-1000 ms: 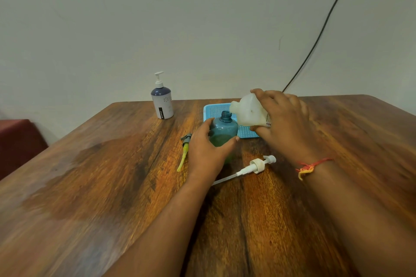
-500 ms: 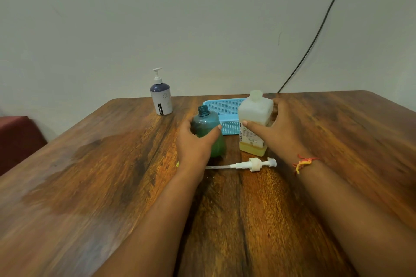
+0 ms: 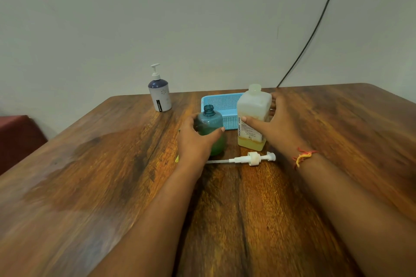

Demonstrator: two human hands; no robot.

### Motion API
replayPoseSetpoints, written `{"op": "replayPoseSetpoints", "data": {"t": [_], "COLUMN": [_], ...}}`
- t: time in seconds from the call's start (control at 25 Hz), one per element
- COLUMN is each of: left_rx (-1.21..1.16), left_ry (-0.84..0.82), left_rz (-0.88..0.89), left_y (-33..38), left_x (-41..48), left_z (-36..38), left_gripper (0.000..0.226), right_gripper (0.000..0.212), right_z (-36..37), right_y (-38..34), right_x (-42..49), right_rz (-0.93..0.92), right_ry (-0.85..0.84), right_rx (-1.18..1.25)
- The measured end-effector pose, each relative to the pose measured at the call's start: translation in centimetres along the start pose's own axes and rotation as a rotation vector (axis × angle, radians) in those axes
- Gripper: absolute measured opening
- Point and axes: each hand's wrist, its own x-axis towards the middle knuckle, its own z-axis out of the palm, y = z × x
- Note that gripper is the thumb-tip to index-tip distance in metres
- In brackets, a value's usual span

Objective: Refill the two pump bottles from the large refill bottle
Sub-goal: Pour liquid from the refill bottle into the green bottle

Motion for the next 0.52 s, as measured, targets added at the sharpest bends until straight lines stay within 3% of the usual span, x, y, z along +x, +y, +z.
{"op": "replayPoseSetpoints", "data": {"t": [0.2, 0.32, 0.4, 0.52], "left_rx": [0.099, 0.007, -0.124, -0.111], "left_ry": [-0.1, -0.058, 0.091, 0.316], "left_rz": [0.014, 0.037, 0.092, 0.113], "left_y": [0.4, 0.9, 1.1, 0.6], "left_x": [-0.4, -0.8, -0.5, 0.8], "left_z": [-0.3, -0.9, -1.8, -3.6], "left_gripper": [0.084, 0.069, 0.049, 0.025], "right_gripper": [0.083, 0.099, 0.087, 0.053], "right_z": [-0.3, -0.4, -0.6, -0.6], "right_y": [0.6, 0.4, -0.5, -2.5], "right_x": [-0.3, -0.5, -1.0, -2.6], "right_rz": [-0.001, -0.002, -0.114, -0.336], "right_ry": [-0.007, 0.105, 0.267, 0.348], "right_rx": [-0.011, -0.186, -0.331, -0.25]}}
